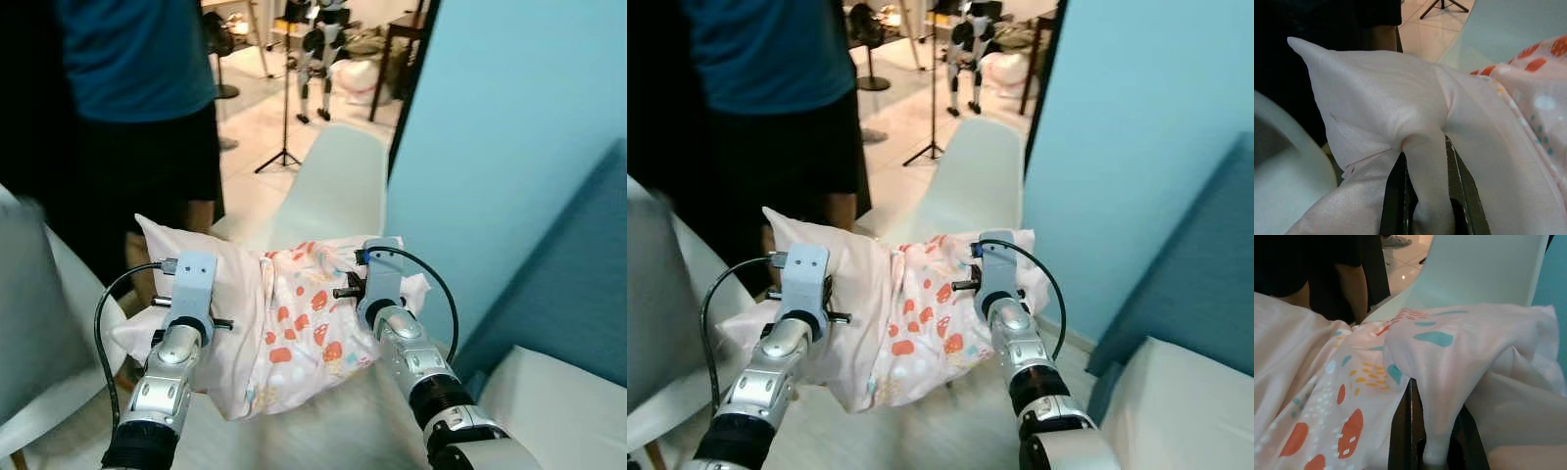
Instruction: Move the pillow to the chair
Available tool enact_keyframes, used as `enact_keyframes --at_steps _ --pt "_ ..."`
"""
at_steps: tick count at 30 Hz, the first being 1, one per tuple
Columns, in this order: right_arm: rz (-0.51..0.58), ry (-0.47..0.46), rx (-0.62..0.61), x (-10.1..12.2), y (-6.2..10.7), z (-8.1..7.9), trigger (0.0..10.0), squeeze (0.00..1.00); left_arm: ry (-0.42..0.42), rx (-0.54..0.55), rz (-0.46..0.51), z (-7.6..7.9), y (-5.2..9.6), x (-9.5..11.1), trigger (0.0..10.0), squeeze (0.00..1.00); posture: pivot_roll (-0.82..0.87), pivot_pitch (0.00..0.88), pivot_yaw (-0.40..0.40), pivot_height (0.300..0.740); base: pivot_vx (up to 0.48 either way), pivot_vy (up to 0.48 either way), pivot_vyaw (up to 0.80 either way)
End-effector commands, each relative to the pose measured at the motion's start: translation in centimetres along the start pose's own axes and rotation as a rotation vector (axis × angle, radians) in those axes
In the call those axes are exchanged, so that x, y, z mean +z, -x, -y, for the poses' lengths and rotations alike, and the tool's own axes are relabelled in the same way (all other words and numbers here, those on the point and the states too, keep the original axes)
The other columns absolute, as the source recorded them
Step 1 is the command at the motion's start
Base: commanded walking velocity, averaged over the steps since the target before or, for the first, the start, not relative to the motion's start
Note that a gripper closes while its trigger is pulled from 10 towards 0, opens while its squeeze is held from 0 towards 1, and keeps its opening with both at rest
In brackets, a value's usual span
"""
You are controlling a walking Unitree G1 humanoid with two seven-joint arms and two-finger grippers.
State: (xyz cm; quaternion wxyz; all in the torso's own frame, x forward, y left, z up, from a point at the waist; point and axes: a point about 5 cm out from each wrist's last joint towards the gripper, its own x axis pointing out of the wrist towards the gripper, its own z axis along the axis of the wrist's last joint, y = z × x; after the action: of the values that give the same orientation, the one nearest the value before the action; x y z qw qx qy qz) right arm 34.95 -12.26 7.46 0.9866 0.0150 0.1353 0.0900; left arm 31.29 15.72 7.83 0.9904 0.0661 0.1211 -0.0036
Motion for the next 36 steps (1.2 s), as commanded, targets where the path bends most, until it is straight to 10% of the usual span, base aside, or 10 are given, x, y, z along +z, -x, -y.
enact_keyframes --at_steps 1,24,36 --pt "0.071 0.010 0.037 1.74 -0.36 -0.69 10.0 0.00 0.002 -0.043 0.066 1.04 -0.10 1.43 10.0 0.00 0.04 0.000 -0.043 0.740 0.315 0.000 0.00" --pt "0.077 0.008 0.039 2.06 -0.51 -0.68 10.0 0.00 0.004 -0.048 0.073 1.33 -0.32 1.67 10.0 0.00 0.04 0.000 -0.040 0.740 0.319 0.000 0.00" --pt "0.078 -0.001 0.044 1.97 -0.54 -0.79 10.0 0.00 -0.005 -0.047 0.075 0.86 -0.39 1.70 10.0 0.00 0.06 0.000 -0.041 0.740 0.319 0.000 -0.76"
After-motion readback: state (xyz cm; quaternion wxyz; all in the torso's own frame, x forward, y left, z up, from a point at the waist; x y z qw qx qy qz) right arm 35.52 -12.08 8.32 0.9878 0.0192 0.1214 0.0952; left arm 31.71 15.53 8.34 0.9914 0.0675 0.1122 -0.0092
